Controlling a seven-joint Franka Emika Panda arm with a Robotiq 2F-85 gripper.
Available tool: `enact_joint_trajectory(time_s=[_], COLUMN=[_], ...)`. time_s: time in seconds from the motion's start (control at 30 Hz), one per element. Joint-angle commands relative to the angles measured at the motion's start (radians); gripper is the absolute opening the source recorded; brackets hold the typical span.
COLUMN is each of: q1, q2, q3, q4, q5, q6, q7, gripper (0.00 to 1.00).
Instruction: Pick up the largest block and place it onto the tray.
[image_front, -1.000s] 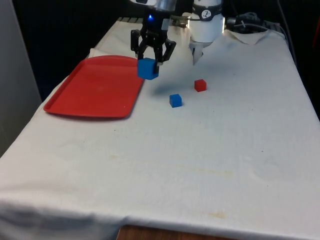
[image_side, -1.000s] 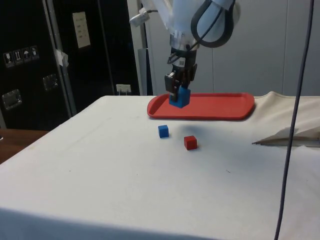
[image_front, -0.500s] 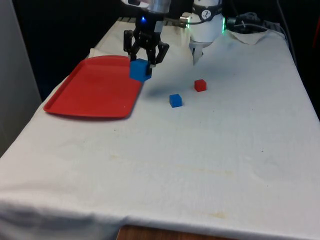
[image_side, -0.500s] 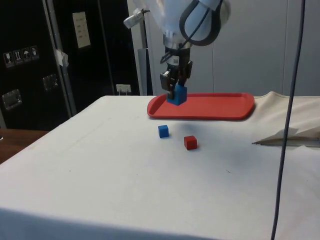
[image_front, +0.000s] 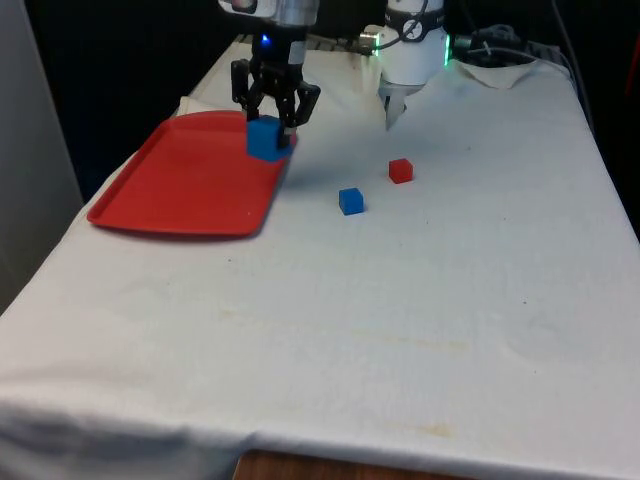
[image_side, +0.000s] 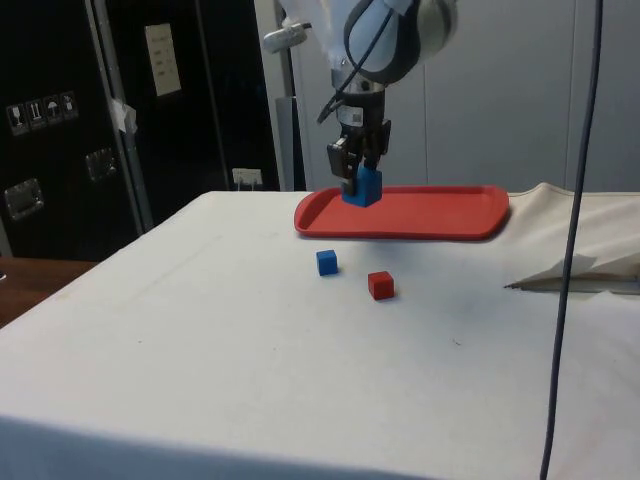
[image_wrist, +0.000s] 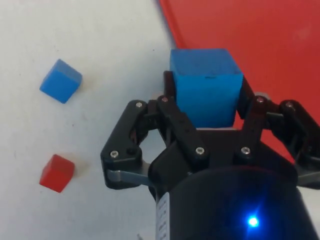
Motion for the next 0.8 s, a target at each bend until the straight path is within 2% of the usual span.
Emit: enact_joint_trajectory(time_s=[0.0,0.03,0.07,0.2,0.23,0.27,0.5,0.53,0.57,0.77], q1=[-0.001,-0.019,-0.022,-0.025,-0.008,-0.027,-0.037,-0.018,-0.038,-0.047], q2=[0.004,-0.013,-0.005,0.014,0.032,0.023,0.063,0.067,0.068,0.118], q3=[-0.001,0.020,0.017,0.010,-0.010,0.006,-0.015,-0.027,-0.018,-0.044], q4=[0.004,0.003,0.013,0.033,0.036,0.043,0.081,0.073,0.085,0.126], q5=[0.016,0.051,0.083,0.147,0.134,0.177,0.284,0.252,0.296,0.373], q6=[-0.007,-0.025,-0.036,-0.055,-0.045,-0.066,-0.112,-0.092,-0.118,-0.154], q7=[-0.016,-0.050,-0.082,-0.141,-0.127,-0.170,-0.280,-0.244,-0.293,-0.376], gripper=[0.02,0.02,0.02,0.02,0.02,0.02,0.02,0.02,0.02,0.02])
